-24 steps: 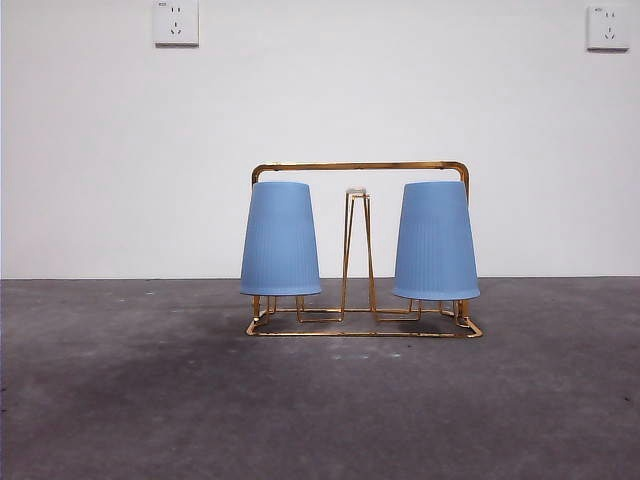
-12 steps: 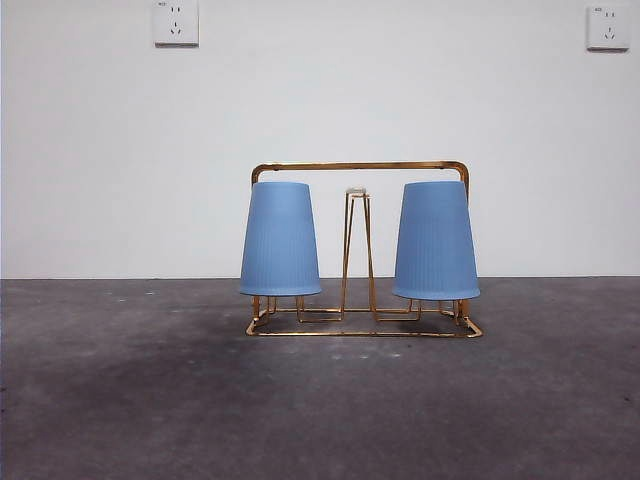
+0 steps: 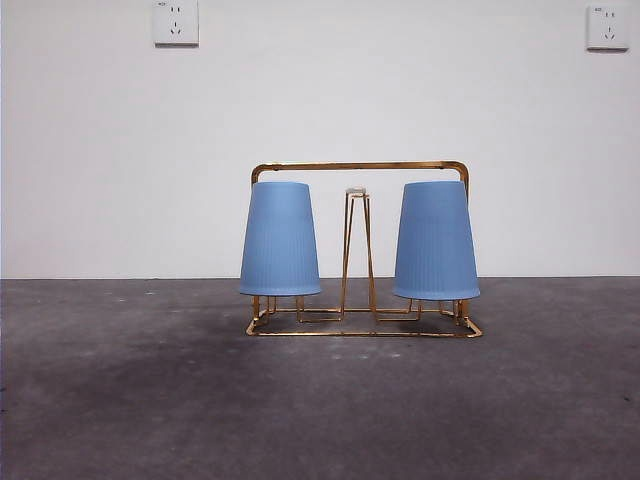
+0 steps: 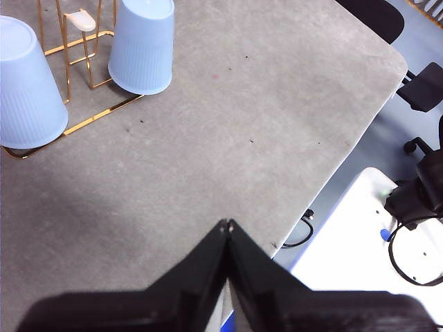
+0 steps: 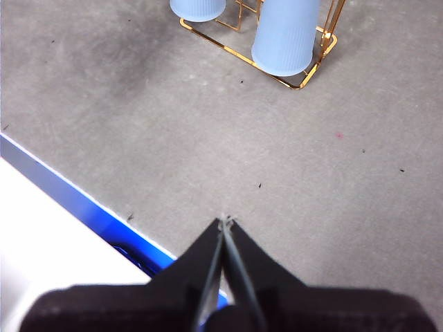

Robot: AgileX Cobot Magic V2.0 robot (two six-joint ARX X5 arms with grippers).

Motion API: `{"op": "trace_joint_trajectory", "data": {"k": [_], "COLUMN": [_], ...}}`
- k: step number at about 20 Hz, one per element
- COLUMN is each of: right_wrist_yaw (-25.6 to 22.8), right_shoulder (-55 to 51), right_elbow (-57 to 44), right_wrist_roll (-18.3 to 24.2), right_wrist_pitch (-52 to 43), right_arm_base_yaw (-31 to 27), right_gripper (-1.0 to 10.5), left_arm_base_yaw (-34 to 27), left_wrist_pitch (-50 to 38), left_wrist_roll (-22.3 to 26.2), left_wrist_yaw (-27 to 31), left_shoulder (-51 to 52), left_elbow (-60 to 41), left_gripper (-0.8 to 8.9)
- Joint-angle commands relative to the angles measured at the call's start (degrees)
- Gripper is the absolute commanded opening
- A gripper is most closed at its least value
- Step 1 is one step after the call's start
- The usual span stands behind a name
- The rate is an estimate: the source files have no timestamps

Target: Pick up cup 1,put cup 1 in the cup rack,pick up cup 2,put cup 2 in the cup rack

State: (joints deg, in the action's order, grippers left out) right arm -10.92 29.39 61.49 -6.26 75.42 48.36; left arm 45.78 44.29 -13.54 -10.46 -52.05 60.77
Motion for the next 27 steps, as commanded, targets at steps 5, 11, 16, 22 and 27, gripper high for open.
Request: {"op": "trace_joint_trajectory", "data": {"k": [5, 11, 16, 22, 27], "right_wrist_yaw": [0.0, 0.0, 0.0, 0.0, 0.0], "right_shoulder": [0.0, 0.0, 0.0, 0.0, 0.0], "right_elbow": [0.2, 0.2, 0.2, 0.2, 0.2], "right_wrist_roll": [-0.7, -0.7, -0.7, -0.7, -0.7], "right_wrist_pitch": [-0.1, -0.1, -0.1, -0.1, -0.1], "right_arm_base_yaw": [0.0, 0.0, 0.0, 0.0, 0.0], "right_gripper": [0.0, 0.0, 0.0, 0.0, 0.0], "left_arm_base_yaw": [0.0, -12.6, -32.8, -43.7, -44.1], "left_wrist_pitch": [-6.9, -21.8, -23.2, -36.8, -41.8], "left_wrist_roll": [8.5, 29.0, 34.4, 34.7, 27.4], "left_wrist_yaw": [6.3, 2.0, -3.0, -3.0, 1.7], "left_shoulder": [0.0, 7.2, 16.5, 32.4, 42.9], "left_elbow": [-0.3, -0.4, -6.5, -32.4, -51.5], "left_gripper": [-0.04, -0.04, -0.04, -0.04, -0.04]}}
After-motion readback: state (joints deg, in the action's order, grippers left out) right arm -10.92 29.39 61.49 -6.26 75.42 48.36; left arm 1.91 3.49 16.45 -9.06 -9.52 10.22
